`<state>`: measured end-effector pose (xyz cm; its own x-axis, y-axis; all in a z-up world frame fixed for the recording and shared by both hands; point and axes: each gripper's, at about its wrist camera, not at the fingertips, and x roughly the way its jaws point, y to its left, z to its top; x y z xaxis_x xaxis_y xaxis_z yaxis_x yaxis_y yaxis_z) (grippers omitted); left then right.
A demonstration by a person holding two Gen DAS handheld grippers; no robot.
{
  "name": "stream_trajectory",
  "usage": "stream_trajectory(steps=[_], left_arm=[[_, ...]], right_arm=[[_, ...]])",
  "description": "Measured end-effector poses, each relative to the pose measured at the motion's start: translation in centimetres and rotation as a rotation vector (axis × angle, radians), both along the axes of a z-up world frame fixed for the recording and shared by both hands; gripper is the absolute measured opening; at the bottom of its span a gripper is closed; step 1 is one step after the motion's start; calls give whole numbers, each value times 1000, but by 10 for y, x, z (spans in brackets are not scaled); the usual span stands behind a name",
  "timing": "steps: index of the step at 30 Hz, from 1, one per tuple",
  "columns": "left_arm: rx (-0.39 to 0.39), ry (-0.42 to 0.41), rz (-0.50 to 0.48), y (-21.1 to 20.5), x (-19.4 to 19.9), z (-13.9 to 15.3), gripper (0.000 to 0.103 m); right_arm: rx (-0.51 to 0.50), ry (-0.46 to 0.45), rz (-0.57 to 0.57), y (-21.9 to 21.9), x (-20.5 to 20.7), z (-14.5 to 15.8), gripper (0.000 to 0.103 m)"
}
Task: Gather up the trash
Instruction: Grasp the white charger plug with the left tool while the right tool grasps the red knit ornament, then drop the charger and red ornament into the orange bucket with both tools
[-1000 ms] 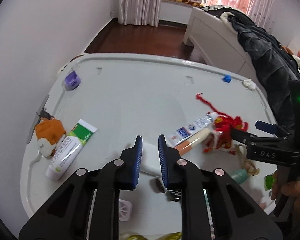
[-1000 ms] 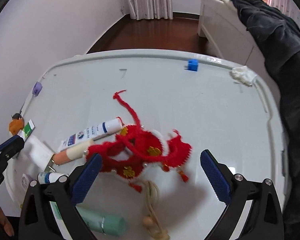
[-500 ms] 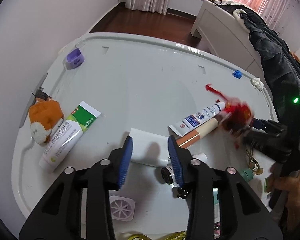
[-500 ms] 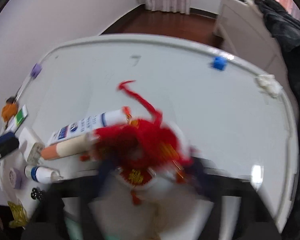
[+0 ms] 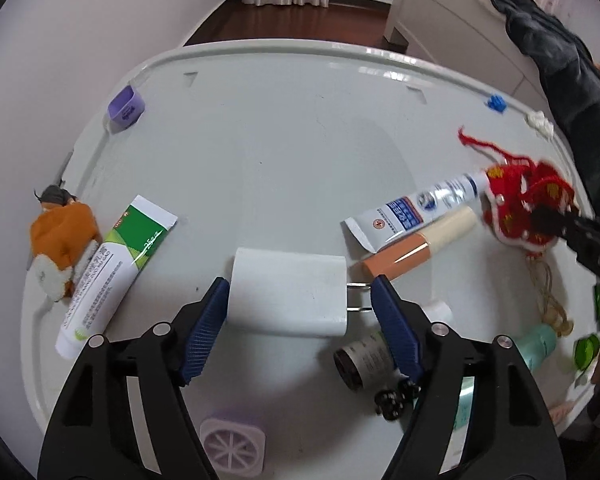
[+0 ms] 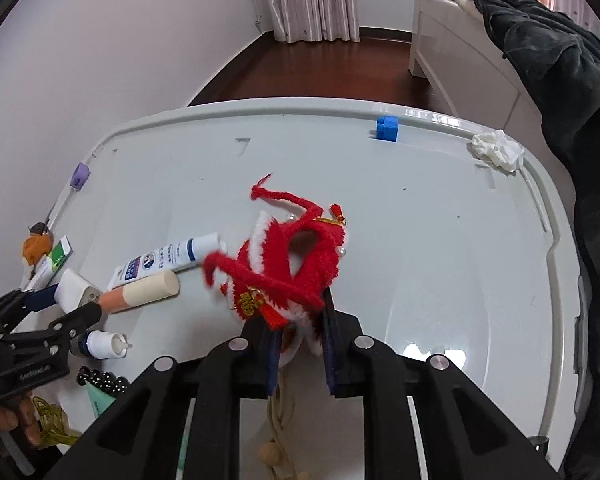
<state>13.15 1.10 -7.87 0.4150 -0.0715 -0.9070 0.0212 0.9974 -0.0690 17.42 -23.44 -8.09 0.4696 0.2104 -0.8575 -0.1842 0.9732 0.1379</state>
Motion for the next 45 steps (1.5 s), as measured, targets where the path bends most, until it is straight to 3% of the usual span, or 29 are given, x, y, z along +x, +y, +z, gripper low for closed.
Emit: stream_trajectory(steps=[4, 13, 21, 27, 33, 38, 41, 43, 45], left_arm=[[-25, -19, 47, 11, 1, 2, 66], [-30, -87, 20, 8, -7, 26, 66], [-52, -139, 2, 6, -17, 45, 66], [-88, -203, -51, 0, -41, 75, 66], [-132, -282, -157, -17, -111, 115, 67], [-161, -185, -283, -32, -198, 99, 67], [-160, -57, -340, -39, -239, 64, 67], [-149, 34, -362, -42, -259, 36, 67], [-151, 109, -369, -42, -268, 14, 67]], right_arm=[[12, -2, -7, -4, 1, -1, 18], [29, -42, -38, -11, 1, 11, 18], [45, -144, -46, -16, -21, 63, 18], [51, -236, -34, -21, -62, 115, 18], [76, -290, 32, -13, -144, 154, 18], [98, -205, 108, 5, -236, 129, 19], [95, -95, 146, 16, -279, 90, 19], [99, -59, 149, 18, -287, 79, 19], [104, 40, 164, 23, -304, 47, 20]])
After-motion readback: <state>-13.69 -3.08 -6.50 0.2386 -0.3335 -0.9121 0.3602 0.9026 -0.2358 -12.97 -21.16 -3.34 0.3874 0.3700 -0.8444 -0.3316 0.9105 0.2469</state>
